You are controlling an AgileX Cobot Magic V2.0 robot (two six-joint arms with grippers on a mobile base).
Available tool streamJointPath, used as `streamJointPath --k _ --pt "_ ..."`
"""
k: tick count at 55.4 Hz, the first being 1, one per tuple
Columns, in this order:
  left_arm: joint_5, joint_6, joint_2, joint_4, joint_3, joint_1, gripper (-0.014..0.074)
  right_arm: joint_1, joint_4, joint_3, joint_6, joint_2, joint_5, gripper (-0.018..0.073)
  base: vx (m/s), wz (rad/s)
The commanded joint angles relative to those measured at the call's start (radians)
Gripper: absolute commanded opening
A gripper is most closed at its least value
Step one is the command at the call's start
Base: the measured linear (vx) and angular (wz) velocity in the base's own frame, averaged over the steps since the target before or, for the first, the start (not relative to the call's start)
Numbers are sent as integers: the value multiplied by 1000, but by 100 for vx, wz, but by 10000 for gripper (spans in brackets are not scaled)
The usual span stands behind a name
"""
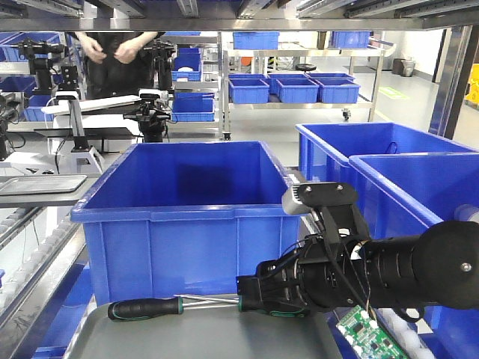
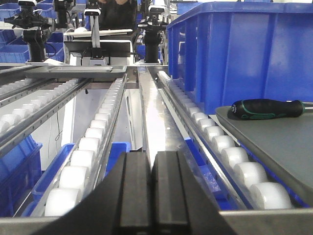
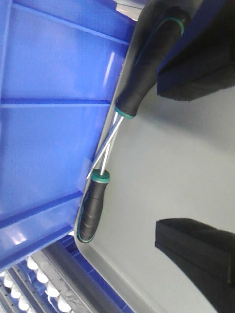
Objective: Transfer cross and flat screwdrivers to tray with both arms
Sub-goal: 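Open both grippers and withdraw the left gripper from the tray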
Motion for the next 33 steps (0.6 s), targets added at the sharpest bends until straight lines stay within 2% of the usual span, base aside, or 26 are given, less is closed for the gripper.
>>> streamJointPath --k 1,12,17,22,28,33 --pt "-79 -9 -1 -1 -25 -1 -6 1 15 -32 -1 -34 -54 575 0 0" --pt "-79 -9 -1 -1 -25 -1 -6 1 12 -32 -3 -34 -54 575 0 0" --pt "-79 -9 -1 -1 -25 -1 -6 -5 -35 -32 -20 -34 -47 574 0 0" --pt "-79 -9 -1 -1 -25 -1 -6 -14 -101 -31 -18 -45 18 556 0 0" --pt "-79 -9 -1 -1 -25 -1 -6 -11 -146 10 0 -126 80 480 0 0" --pt "-79 -9 -1 -1 -25 -1 -6 -11 -151 74 1 -236 79 349 0 0"
